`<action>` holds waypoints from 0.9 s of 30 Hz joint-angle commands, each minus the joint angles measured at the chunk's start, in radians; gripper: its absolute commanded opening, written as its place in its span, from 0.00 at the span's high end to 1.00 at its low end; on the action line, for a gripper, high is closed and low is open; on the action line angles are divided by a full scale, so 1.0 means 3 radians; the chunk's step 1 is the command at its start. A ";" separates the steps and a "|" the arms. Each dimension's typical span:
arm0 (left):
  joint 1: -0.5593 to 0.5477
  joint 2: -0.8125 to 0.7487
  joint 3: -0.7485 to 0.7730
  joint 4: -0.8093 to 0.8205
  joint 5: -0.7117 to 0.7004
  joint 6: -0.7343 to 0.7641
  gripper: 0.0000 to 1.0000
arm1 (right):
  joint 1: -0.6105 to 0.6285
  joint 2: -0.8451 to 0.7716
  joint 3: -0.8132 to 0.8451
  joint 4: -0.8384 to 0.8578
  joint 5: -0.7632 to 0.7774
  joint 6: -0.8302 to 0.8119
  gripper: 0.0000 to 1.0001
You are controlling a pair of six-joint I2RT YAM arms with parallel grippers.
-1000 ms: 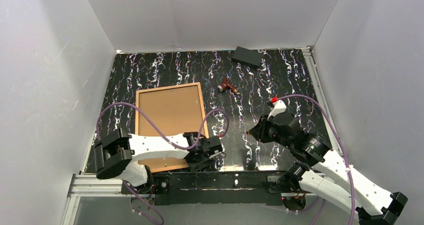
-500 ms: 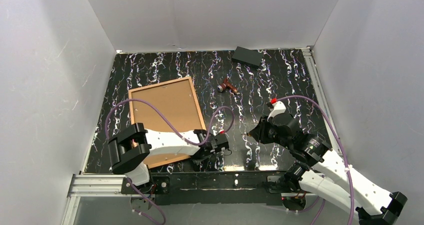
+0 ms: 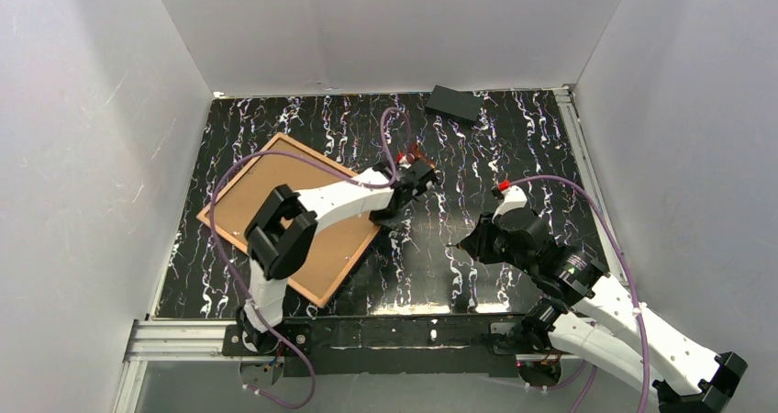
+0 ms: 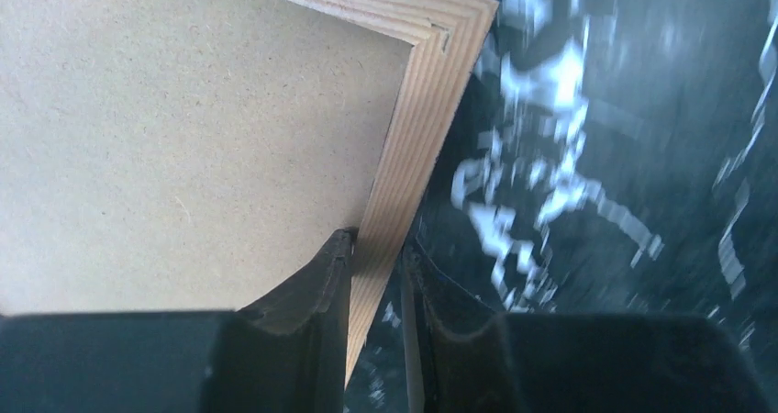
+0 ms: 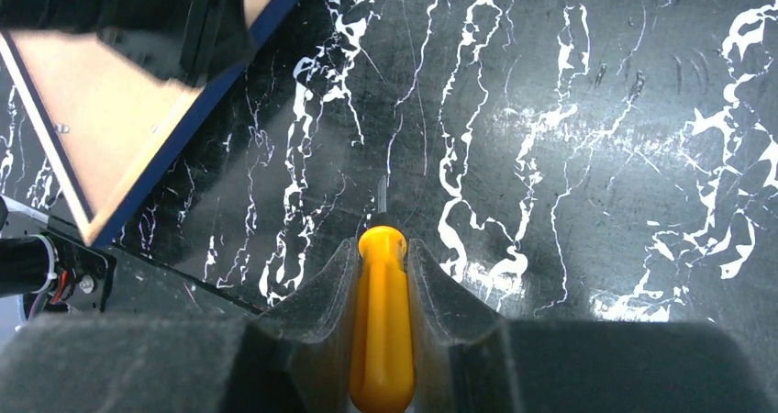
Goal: Take the photo out of the frame
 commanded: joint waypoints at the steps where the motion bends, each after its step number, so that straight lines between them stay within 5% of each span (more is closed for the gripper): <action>1: 0.0235 0.0419 0.0656 -0.0843 -0.0506 -0.1059 1.00 | 0.0007 -0.0032 0.0010 -0.0011 0.0096 0.0071 0.99; 11: 0.0485 0.1364 0.2030 -0.1307 -0.1125 -0.2098 1.00 | 0.0007 0.0064 0.0100 -0.0119 0.0090 0.0019 0.99; 20: 0.0683 0.1480 0.2249 -0.1042 -0.1038 -0.1818 0.99 | 0.0004 0.0273 0.0088 0.0013 -0.0046 0.0023 0.99; 25: 0.0841 0.1028 0.1702 -0.0665 -0.0351 -0.1402 0.43 | 0.0009 0.0588 0.0157 0.0155 -0.0186 -0.0034 0.99; 27: 0.0919 0.0826 0.1529 -0.0638 0.0146 -0.1292 0.32 | 0.0007 0.0732 0.0202 0.0230 -0.0224 -0.0065 0.99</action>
